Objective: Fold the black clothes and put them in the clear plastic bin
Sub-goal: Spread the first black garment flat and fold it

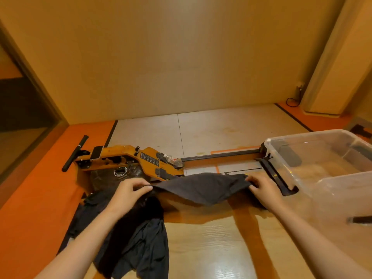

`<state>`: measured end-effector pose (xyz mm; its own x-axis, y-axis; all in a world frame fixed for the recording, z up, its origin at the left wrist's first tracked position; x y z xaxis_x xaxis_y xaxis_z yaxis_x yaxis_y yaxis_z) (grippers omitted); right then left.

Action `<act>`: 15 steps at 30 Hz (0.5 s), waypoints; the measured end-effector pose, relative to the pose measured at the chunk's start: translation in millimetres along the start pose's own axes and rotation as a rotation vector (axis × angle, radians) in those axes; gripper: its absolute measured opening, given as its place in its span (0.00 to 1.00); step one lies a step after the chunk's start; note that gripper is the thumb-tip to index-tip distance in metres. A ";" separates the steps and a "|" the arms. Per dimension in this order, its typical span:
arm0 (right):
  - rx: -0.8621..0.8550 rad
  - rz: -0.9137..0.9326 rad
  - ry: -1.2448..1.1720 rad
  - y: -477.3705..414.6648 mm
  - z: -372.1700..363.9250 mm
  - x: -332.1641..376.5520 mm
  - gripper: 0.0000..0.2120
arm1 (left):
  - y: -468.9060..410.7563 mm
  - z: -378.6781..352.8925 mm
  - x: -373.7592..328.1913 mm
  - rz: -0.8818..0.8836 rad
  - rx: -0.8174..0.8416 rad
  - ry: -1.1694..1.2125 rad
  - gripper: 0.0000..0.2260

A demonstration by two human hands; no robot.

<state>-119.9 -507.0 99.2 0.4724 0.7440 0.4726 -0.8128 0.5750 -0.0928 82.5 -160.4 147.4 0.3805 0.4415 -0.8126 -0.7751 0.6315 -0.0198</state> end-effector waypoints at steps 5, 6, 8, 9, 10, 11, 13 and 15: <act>0.168 -0.126 0.162 62.2 -68.6 -34.9 0.11 | 38.8 -61.9 44.1 0.069 0.193 -0.023 0.07; 0.165 -0.098 0.168 71.2 -76.7 -28.6 0.16 | 45.0 -72.7 46.5 0.072 0.221 -0.016 0.07; 0.217 0.009 0.079 89.9 -95.5 2.9 0.28 | 54.7 -93.3 45.4 0.066 0.255 0.010 0.07; 0.273 0.090 0.017 99.9 -105.3 27.9 0.31 | 59.1 -104.7 41.5 0.058 0.273 0.032 0.07; 0.336 0.171 -0.035 109.8 -114.8 55.3 0.33 | 63.2 -117.1 34.8 0.043 0.295 0.053 0.06; 0.391 0.237 -0.077 119.7 -123.2 80.7 0.34 | 67.4 -130.2 26.8 0.027 0.317 0.069 0.06; 0.448 0.292 -0.180 133.6 -137.0 116.4 0.32 | 73.4 -151.2 11.0 0.013 0.343 0.128 0.04; 0.445 0.223 -0.296 139.0 -144.3 127.3 0.23 | 75.9 -161.3 0.3 0.017 0.325 0.208 0.04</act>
<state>-123.6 -283.3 20.0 0.2094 0.6669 0.7151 -0.9772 0.1686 0.1289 -57.6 -215.1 51.6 0.2325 0.3359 -0.9128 -0.5671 0.8093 0.1534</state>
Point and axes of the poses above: each hand's wrist, its own y-axis away from the middle knuckle, its own z-axis out of the back of the hand, x = y × z, the point moved 9 cm from there along -y, towards the middle knuckle, and after that the axes turned 6 degrees about y, right-handed, at the moved point
